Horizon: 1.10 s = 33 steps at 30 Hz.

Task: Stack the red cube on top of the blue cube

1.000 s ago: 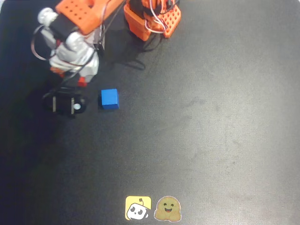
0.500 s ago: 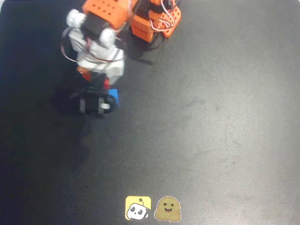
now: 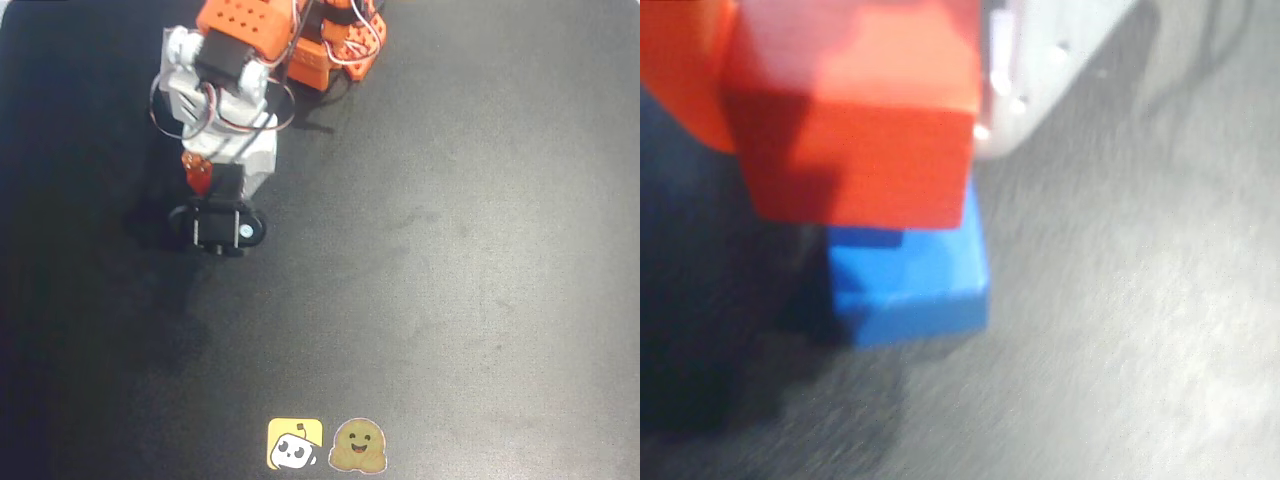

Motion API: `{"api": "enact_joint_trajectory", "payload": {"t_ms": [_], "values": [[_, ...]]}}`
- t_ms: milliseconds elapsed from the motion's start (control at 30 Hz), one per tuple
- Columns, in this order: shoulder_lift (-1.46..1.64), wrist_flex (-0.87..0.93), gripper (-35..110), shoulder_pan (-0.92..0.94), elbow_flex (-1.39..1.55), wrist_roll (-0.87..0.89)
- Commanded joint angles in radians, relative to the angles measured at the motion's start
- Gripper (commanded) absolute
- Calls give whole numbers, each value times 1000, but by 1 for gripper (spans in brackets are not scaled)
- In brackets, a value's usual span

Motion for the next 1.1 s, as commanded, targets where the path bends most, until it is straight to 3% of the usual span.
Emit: {"api": "enact_joint_trajectory", "payload": {"t_ms": [0, 1067], "values": [[-14, -40, 0, -12, -5, 3], [-100, -140, 0, -35, 58, 8]]}}
